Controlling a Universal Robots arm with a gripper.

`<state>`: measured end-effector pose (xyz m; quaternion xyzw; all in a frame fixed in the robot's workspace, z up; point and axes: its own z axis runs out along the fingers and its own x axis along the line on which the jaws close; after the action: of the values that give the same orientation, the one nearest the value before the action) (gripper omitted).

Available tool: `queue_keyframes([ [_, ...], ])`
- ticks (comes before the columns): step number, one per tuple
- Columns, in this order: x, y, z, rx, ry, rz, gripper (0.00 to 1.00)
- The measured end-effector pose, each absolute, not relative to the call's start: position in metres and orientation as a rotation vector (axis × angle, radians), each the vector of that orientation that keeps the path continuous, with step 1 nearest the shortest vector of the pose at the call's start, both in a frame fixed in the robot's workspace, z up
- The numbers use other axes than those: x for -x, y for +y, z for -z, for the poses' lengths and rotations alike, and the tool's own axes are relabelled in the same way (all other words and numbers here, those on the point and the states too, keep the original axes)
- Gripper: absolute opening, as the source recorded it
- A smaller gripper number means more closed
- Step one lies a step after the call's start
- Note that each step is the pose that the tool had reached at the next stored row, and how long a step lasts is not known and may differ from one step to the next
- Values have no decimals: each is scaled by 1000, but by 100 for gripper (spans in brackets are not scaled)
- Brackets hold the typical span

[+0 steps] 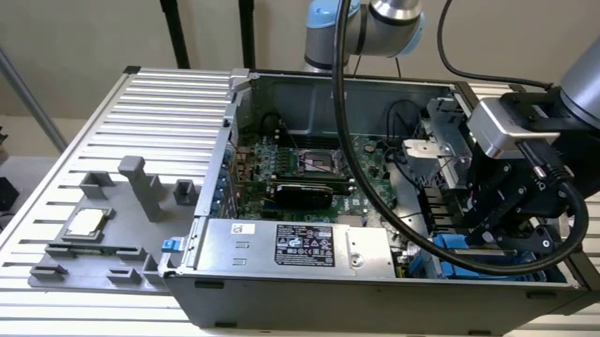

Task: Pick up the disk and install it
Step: 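Insert the disk into the insertion slot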

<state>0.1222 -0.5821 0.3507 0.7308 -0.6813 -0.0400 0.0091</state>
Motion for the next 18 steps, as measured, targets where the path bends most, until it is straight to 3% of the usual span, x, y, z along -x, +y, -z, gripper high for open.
queue_keyframes([
  [12, -122, -582, -352, -2283, -2128, 124, 0],
  [18, -124, -581, -379, -2283, -2128, 124, 0],
])
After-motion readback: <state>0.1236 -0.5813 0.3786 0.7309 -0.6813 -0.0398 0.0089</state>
